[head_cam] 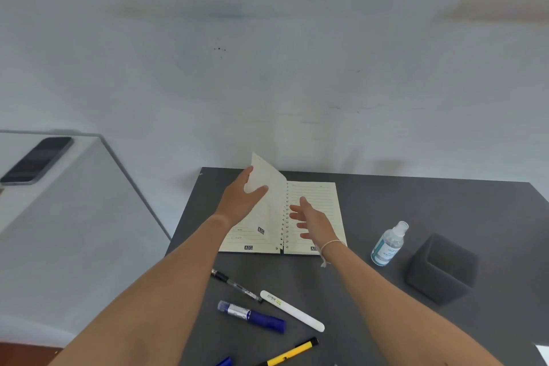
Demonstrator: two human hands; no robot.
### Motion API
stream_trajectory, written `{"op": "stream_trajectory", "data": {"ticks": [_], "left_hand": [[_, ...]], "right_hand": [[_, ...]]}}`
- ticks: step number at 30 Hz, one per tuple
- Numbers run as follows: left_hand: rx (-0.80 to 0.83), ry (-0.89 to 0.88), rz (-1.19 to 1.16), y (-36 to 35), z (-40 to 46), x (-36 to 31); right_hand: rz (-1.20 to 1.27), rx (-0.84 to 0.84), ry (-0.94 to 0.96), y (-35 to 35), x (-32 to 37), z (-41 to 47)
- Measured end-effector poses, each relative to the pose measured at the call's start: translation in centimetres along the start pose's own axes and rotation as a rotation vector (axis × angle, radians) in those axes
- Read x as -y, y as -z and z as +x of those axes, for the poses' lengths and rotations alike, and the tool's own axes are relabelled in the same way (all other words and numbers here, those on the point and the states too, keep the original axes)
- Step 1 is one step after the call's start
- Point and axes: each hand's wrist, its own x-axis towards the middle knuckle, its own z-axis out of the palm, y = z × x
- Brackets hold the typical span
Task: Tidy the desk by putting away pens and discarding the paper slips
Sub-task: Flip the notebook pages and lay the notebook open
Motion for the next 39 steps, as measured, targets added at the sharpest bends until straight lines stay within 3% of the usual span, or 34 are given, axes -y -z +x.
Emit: {"op": "stream_trajectory", "data": {"ticks": [5, 10, 16, 20, 25, 32, 39], "left_hand": [[0.034, -0.061, 0.345, 0.3, 0.1, 1.3], [0.075, 0.037, 0.768, 0.3, -0.4, 3.0], [0.181, -0.024, 0.998, -0.8, -1.2, 4.6], [0.307, -0.106, 1.038, -2.2, -1.6, 5.4], [0.403, -0.07, 0.93, -3.5, -2.2, 6.5], [0.408, -0.048, 0.84, -4.3, -2.7, 7.7], [0.385, -0.057, 0.92, -4.4, -2.9, 8.5]], "right_hand": [[-0.103, -0.04, -0.005, 1.3, -1.1, 0.2], [-0.241, -0.095, 0.033, 2.3, -1.9, -0.2], [-0.373, -0.085, 0.095, 3.0, -2.9, 0.1], [-0.511, -0.071, 0.116, 3.2, -3.9, 0.3], [-0.716, -0.021, 0.109, 3.4, -5.2, 0.7], [-0.917, 0.024, 0.114, 3.6, -6.6, 1.2], [-1.026, 0.019, 0.142, 3.9, -7.2, 1.1]]}}
